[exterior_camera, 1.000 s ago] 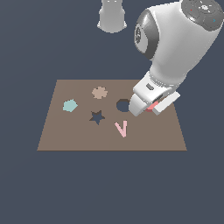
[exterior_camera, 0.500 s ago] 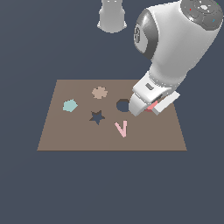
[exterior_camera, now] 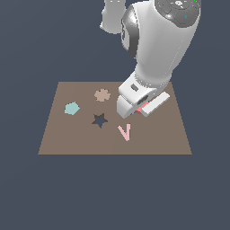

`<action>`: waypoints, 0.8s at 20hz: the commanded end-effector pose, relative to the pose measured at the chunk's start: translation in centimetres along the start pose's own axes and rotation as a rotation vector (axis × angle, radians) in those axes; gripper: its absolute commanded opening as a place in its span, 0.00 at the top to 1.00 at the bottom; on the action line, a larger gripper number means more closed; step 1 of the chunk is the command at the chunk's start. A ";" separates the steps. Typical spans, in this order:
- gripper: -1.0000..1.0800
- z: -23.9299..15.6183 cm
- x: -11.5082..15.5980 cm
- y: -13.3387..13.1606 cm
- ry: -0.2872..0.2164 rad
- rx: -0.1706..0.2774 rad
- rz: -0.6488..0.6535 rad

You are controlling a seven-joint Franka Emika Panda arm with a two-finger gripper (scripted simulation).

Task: Insert a designated object into the corresponding slot on a board.

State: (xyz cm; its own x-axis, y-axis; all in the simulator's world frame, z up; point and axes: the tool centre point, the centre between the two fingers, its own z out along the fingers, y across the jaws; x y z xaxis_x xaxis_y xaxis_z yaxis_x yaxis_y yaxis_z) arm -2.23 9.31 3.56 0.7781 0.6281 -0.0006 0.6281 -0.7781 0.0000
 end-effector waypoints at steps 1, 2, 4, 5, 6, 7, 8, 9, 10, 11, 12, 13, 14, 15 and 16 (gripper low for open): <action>1.00 -0.2 -1.2 1.5 0.000 -0.001 -0.003; 1.00 -0.3 -1.6 1.9 0.000 -0.001 -0.004; 1.00 -0.4 -2.2 2.7 0.000 -0.001 -0.006; 1.00 -0.4 -2.4 3.0 0.000 -0.001 -0.007; 1.00 -0.5 -2.6 3.3 0.000 -0.001 -0.007; 1.00 -0.5 -2.7 3.4 0.000 -0.001 -0.008; 1.00 -0.5 -2.8 3.6 0.000 -0.001 -0.008; 1.00 -0.5 -2.8 3.7 0.000 -0.001 -0.008; 1.00 -0.5 -2.8 3.7 0.000 -0.001 -0.008; 1.00 -0.5 -2.8 3.6 0.000 -0.001 -0.006; 1.00 -0.4 -2.8 3.6 0.000 -0.001 -0.006; 1.00 -0.3 -2.8 3.6 0.000 -0.001 -0.006; 1.00 -0.1 -2.8 3.7 0.000 0.000 -0.007; 1.00 0.1 -2.8 3.7 0.000 0.000 -0.008; 1.00 0.3 -2.8 3.7 -0.001 0.000 -0.008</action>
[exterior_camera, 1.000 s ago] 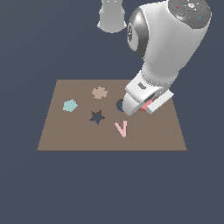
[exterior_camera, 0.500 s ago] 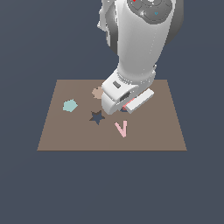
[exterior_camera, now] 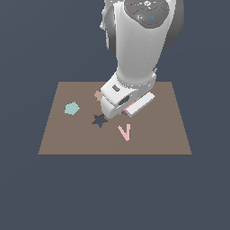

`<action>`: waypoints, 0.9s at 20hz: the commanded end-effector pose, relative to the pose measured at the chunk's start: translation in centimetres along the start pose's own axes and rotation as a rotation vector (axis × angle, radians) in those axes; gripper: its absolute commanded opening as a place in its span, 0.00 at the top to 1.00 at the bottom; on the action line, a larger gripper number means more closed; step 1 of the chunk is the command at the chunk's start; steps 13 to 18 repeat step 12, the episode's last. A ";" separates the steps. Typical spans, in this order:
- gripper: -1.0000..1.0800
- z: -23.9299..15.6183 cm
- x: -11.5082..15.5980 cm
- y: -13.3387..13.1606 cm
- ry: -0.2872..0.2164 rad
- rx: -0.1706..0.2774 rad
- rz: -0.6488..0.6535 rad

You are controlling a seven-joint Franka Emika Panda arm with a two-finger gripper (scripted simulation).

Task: Insert a designated object into the corresponding slot on a board.

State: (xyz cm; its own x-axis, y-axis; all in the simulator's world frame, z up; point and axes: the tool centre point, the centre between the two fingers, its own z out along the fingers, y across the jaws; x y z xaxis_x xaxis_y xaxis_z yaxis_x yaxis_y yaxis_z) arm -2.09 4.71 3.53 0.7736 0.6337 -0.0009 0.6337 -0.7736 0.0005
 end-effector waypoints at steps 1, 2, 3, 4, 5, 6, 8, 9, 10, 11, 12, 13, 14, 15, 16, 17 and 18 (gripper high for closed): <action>1.00 0.4 0.0 0.0 0.000 0.000 -0.001; 1.00 0.5 0.0 0.0 0.000 0.000 -0.001; 0.04 0.5 0.0 0.0 0.000 0.000 -0.001; 0.04 0.5 0.0 0.0 0.000 0.000 -0.001; 0.04 0.5 0.0 0.0 0.000 0.000 -0.001; 0.04 0.5 0.0 0.0 0.000 0.000 -0.001; 0.04 0.5 0.0 0.0 0.000 0.000 -0.001; 0.04 0.5 0.0 0.0 0.000 0.000 -0.001; 0.04 0.5 0.0 0.0 0.000 0.000 -0.001; 0.04 0.5 0.0 0.0 0.000 0.000 -0.001; 0.04 0.5 0.0 0.0 0.000 0.000 -0.001; 0.04 0.5 0.0 0.0 0.000 0.000 -0.001; 0.04 0.5 0.0 0.0 0.000 0.000 -0.001; 0.04 0.5 0.0 0.0 0.000 0.000 -0.001; 0.04 0.5 0.0 0.0 0.000 0.000 -0.001; 0.04 0.5 0.0 0.0 0.000 0.000 -0.001; 0.04 0.5 0.0 0.0 0.000 0.000 -0.001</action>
